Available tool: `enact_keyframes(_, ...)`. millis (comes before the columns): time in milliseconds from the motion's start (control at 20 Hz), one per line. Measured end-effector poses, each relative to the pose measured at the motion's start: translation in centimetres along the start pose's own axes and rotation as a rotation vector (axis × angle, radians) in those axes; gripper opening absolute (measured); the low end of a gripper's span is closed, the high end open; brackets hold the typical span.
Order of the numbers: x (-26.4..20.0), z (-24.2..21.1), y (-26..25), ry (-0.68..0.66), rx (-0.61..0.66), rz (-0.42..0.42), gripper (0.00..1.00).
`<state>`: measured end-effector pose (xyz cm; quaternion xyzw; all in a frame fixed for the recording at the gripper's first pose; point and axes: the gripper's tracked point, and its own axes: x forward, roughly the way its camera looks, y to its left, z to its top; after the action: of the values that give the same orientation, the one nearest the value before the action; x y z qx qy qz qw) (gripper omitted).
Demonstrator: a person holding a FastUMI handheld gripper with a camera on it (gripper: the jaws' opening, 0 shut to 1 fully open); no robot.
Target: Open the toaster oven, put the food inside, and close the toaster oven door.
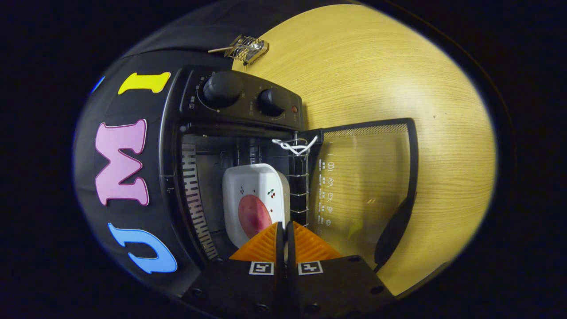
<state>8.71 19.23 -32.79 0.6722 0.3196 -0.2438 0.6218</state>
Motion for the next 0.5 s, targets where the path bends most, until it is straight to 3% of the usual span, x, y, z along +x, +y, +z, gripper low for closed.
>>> enact_keyframes(300,0.9,-1.1,0.7,0.015,0.025,0.024,0.11)
enact_keyframes(450,0.2,-1.6,1.0,0.054,0.018,0.040,0.33)
enact_keyframes(500,-0.3,-1.7,0.9,0.062,0.013,0.038,0.46)
